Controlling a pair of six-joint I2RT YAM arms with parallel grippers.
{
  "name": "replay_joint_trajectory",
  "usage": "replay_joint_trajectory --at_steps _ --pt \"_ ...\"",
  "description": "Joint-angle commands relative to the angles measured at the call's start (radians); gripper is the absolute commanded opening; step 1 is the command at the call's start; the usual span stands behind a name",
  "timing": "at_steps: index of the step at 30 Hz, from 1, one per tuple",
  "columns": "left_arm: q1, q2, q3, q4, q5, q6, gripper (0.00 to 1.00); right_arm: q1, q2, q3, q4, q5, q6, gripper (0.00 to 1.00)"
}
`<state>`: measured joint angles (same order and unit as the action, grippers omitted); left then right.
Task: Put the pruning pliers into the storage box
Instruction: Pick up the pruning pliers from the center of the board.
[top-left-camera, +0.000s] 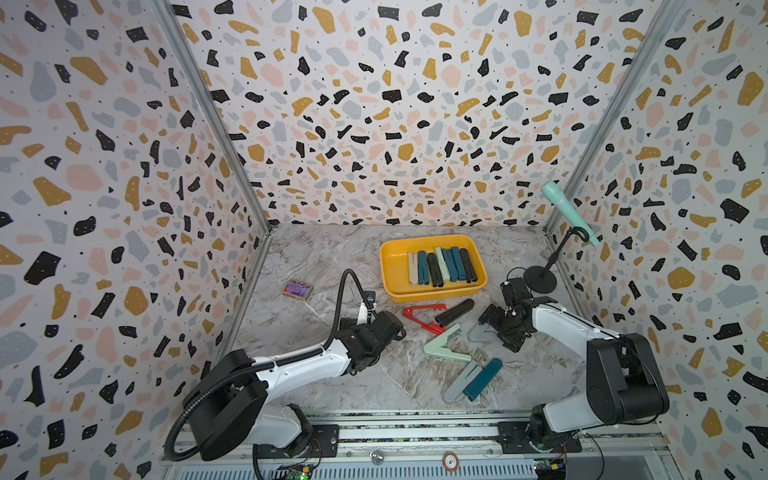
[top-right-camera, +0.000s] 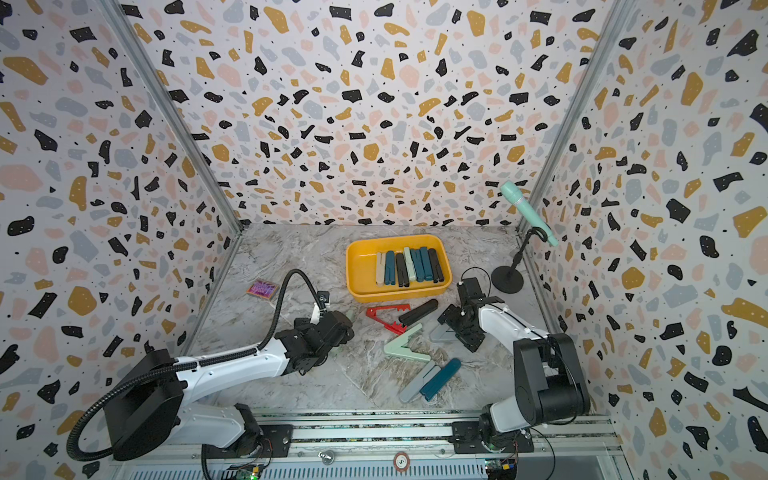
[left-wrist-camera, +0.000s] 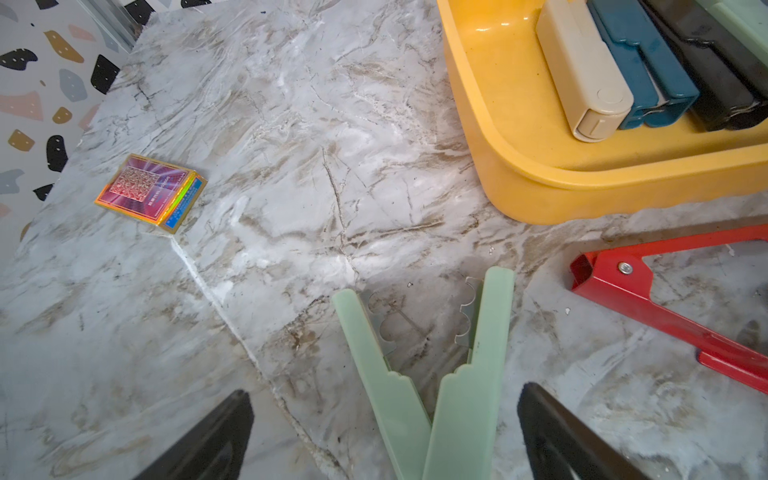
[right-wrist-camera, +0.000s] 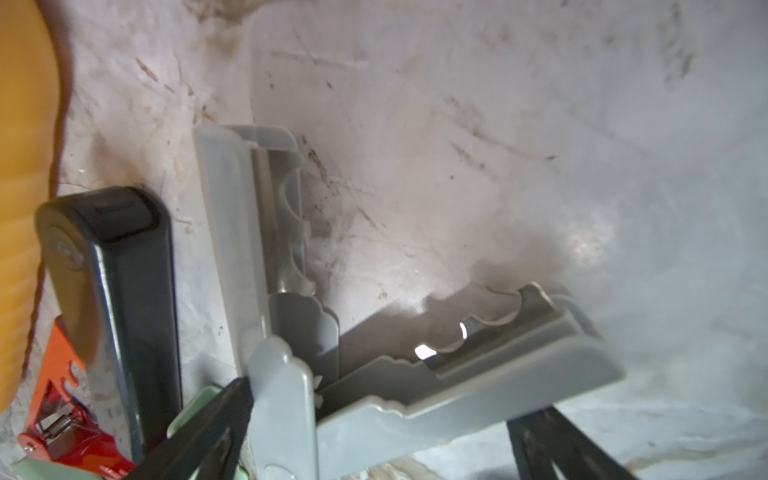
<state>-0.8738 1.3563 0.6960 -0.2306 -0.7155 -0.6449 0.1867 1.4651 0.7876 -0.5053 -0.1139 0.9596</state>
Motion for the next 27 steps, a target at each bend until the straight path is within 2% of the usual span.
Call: replay_joint_trajectory --at_steps 1,14,18,27 --pt "-0.004 -0.014 -0.019 0.004 -0.017 -0.012 0.98 -0.012 -0.004 0.027 -0.043 0.019 -0.010 0.96" --pt "-0.004 -0.026 -0.042 -0.004 -0.032 -0.012 0.98 0.013 -0.037 0.022 0.016 -0.001 0.061 0.99" --pt "-0.004 -0.033 -0.048 0.001 -0.029 -0.012 0.98 0.029 0.016 0.022 0.058 0.007 0.060 1.00" --pt "-0.004 -0.086 -0.080 -0.003 -0.041 -0.035 0.98 0.038 0.153 0.083 -0.009 0.092 -0.028 0.97"
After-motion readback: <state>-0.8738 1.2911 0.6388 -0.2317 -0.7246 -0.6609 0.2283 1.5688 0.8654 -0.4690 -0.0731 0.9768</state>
